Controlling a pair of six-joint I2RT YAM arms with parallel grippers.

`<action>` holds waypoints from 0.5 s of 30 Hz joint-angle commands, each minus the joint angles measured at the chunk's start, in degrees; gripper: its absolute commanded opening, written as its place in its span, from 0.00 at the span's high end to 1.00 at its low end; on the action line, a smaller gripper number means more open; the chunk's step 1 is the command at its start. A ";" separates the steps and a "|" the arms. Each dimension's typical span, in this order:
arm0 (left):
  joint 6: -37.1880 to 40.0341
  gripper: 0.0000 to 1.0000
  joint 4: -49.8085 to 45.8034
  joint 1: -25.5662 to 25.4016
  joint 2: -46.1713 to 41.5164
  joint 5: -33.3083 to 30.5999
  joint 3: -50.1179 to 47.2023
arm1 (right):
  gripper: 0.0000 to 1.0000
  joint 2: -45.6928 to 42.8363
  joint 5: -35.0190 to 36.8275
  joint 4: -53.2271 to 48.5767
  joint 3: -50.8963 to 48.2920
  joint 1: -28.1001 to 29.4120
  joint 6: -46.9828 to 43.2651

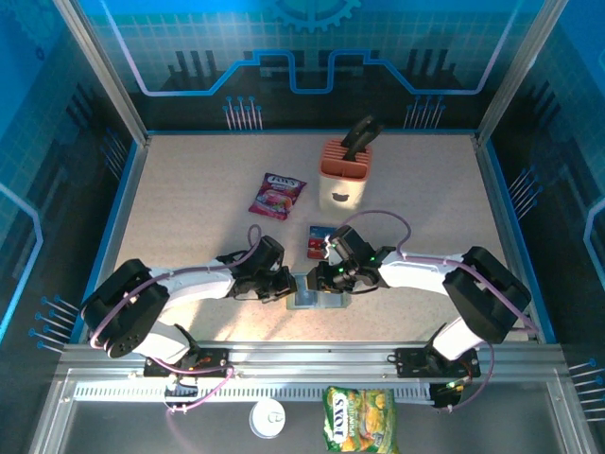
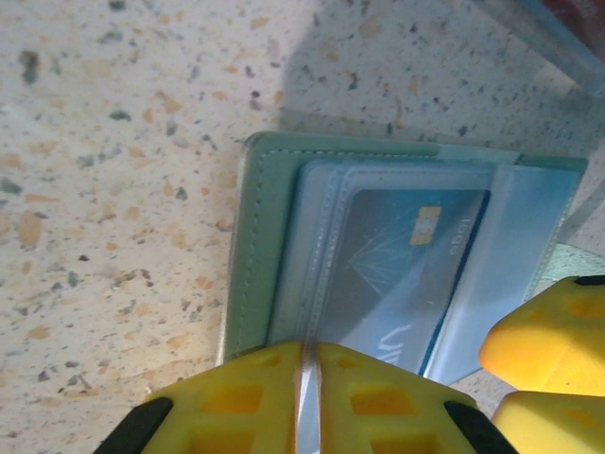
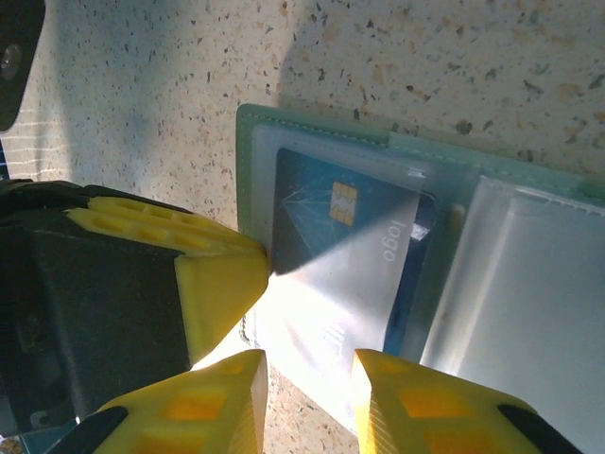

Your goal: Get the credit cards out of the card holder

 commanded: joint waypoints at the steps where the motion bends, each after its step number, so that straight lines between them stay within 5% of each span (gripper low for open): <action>1: 1.01 0.88 -2.42 0.31 0.96 -0.61 -0.91 | 0.71 1.60 -0.23 1.05 0.48 0.68 0.20; 15: 1.08 0.88 -3.64 0.27 1.13 -1.20 -0.42 | 0.74 4.95 -1.06 1.71 0.78 0.38 -0.51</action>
